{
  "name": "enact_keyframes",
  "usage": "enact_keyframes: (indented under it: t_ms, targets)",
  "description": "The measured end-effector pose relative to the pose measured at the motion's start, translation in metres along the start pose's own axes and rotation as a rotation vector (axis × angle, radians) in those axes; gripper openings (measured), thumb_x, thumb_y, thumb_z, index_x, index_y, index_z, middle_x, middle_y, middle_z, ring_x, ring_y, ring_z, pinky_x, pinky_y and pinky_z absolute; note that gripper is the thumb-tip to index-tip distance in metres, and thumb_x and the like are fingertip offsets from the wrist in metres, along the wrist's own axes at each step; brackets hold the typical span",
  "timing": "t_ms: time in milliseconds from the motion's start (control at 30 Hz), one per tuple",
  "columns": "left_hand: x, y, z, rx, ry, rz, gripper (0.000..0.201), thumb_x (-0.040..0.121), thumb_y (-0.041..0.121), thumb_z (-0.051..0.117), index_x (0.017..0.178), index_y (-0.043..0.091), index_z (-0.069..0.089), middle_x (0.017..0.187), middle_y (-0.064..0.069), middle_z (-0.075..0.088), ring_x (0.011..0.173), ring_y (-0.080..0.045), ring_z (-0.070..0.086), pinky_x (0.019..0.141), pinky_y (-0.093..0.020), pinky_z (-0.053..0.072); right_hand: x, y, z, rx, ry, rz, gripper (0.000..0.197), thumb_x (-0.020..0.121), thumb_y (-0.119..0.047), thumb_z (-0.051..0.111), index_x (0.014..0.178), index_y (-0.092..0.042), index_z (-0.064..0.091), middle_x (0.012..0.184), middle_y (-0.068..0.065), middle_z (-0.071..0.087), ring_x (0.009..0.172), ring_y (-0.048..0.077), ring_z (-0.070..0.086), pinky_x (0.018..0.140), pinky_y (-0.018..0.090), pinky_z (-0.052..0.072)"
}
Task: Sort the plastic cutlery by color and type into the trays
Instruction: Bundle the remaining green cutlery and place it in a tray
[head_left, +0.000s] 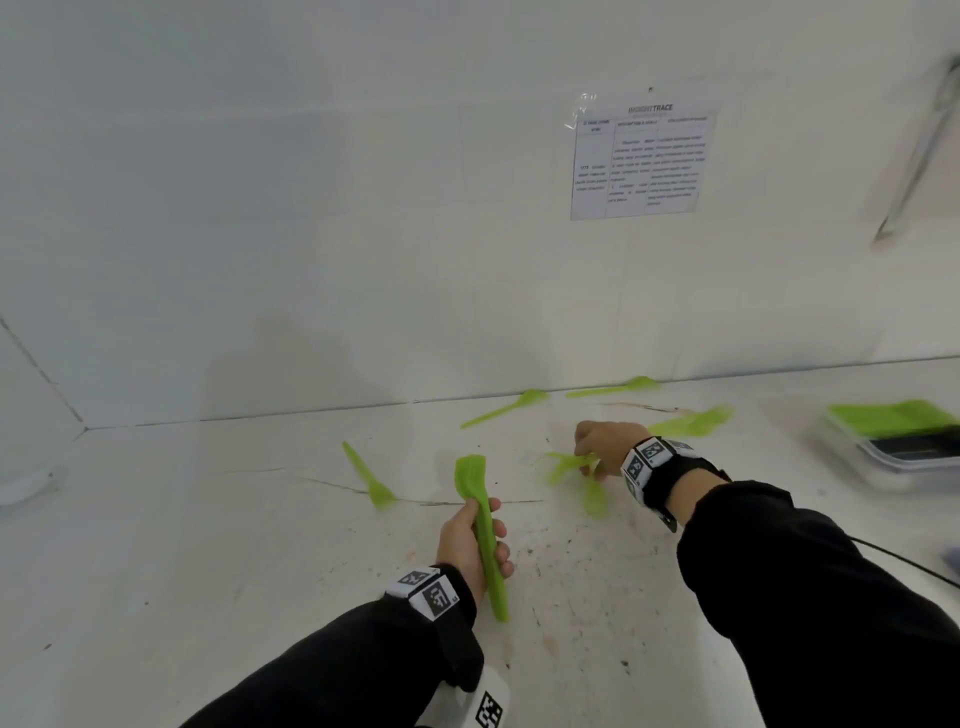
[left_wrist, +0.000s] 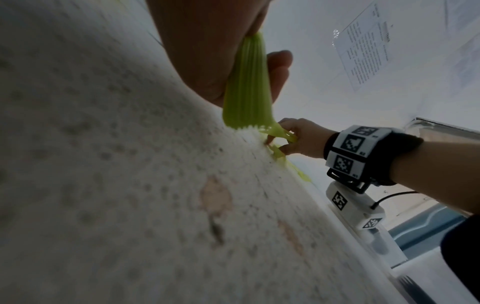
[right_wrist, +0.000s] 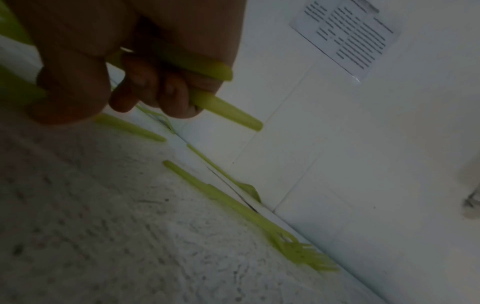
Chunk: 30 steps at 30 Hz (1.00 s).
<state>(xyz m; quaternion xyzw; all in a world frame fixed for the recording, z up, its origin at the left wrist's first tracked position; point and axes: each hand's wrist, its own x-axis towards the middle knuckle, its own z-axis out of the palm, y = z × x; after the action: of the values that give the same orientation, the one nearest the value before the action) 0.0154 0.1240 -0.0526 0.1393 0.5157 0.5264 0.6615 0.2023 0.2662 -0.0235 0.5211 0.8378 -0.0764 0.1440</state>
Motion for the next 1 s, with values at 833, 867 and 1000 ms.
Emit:
enact_keyframes:
  t_ms: [833,867,1000]
  targets:
    - [0.015,-0.015,0.023,0.029,-0.049,-0.031,0.032,0.1,0.03,0.032,0.088,0.01,0.054,0.053,-0.002,0.044,0.03,-0.012,0.035,0.035,-0.018,0.031,-0.036,0.074,0.02,0.566,0.329,0.834,0.034,0.096,-0.017,0.043,0.127,-0.016,0.056,0.133,0.003,0.054,0.126,0.02,0.05,0.104,0.03,0.041]
    - [0.015,-0.016,0.024,0.03,-0.048,-0.034,0.032,0.1,0.03,0.032,0.088,0.01,0.054,0.052,-0.001,0.044,0.03,-0.012,0.035,0.035,-0.018,0.031,-0.04,0.072,0.02,0.523,0.261,0.794,0.031,0.094,-0.016,0.046,0.122,-0.015,0.059,0.129,0.003,0.058,0.122,0.019,0.054,0.102,0.028,0.044]
    - [0.013,-0.017,0.027,0.046,-0.052,-0.047,0.032,0.1,0.03,0.032,0.087,0.01,0.054,0.05,-0.001,0.045,0.03,-0.012,0.035,0.034,-0.018,0.03,-0.038,0.07,0.017,0.463,0.136,0.728,0.029,0.091,-0.01,0.048,0.117,-0.01,0.061,0.117,0.009,0.064,0.108,0.023,0.062,0.09,0.029,0.051]
